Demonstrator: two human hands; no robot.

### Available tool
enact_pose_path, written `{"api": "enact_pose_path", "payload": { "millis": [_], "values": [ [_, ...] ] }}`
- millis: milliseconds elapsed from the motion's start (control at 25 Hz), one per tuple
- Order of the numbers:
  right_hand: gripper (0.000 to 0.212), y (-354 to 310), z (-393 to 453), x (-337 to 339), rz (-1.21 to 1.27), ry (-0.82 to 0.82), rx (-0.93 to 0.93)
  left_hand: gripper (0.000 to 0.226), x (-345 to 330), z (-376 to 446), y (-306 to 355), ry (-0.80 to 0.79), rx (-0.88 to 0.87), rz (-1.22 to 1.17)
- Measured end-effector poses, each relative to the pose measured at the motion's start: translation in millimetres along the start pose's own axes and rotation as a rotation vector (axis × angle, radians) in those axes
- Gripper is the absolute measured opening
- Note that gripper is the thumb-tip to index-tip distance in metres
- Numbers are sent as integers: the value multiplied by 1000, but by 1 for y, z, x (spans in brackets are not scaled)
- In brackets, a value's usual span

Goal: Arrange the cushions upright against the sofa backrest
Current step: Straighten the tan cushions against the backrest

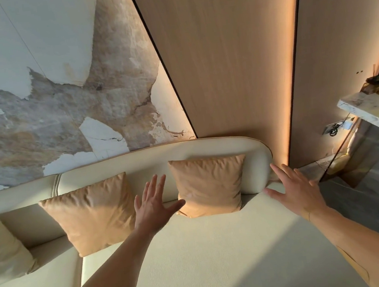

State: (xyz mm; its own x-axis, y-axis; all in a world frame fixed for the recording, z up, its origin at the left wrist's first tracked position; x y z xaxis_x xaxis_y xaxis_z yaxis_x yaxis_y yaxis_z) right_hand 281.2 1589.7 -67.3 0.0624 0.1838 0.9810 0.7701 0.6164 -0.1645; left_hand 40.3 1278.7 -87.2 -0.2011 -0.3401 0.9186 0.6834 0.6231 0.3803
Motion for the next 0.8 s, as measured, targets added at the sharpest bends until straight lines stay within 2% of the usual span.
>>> {"api": "enact_pose_path", "payload": {
  "millis": [320,440,520,800],
  "values": [
    [87,-66,12,-35,49,-9,-2,106,-6,21,-51,-29,-12,-14],
    [94,-81,24,-59,60,-24,1,113,-25,35,-59,-51,-26,-45],
    [98,-83,39,-74,48,-40,-7,117,-39,45,-62,-44,-36,-55],
    [96,-86,134,-127,103,-73,-28,109,-100,104,-91,-6,25,-74]
  ]
}}
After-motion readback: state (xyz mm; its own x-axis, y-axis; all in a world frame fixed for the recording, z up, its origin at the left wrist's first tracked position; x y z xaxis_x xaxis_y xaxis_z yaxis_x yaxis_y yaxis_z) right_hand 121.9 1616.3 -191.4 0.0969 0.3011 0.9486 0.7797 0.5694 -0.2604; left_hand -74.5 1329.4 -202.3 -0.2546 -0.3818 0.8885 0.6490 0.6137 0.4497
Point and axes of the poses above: each hand's wrist, its own z-axis towards the middle knuckle, its own x-axis out of the back of the hand, y = z × x, the point moved 7 cm from there along z, towards the middle knuckle, and after that the axes turned 10 degrees about -x, right-handed, at the moved point
